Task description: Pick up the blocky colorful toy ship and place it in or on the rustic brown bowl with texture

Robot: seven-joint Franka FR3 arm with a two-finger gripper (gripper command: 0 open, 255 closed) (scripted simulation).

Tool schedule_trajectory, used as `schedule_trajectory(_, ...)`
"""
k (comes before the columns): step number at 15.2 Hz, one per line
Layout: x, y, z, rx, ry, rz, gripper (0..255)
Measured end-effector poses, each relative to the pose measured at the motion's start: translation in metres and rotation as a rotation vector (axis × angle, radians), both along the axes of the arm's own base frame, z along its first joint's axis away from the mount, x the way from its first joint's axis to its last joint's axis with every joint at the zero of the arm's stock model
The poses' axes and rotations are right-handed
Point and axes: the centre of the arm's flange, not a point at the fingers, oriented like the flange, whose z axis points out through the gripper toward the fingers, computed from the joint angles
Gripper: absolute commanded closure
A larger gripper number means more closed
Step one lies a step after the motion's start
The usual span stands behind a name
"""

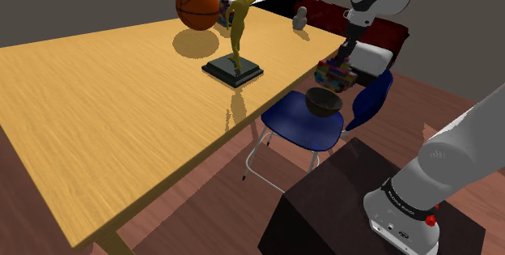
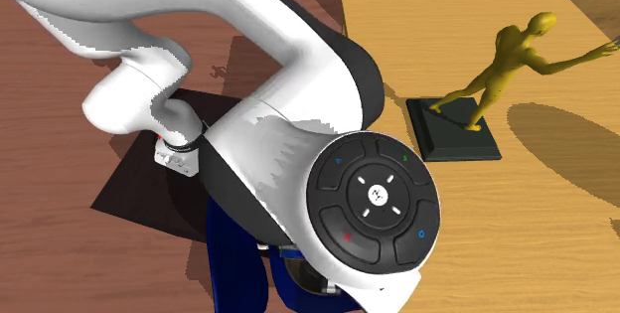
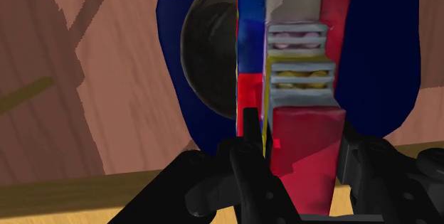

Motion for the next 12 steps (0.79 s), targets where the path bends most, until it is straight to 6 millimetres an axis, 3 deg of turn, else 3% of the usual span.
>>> schedule_trajectory(12, 0.0, 0.001, -0.061, 0.0, 0.0, 0.0, 255)
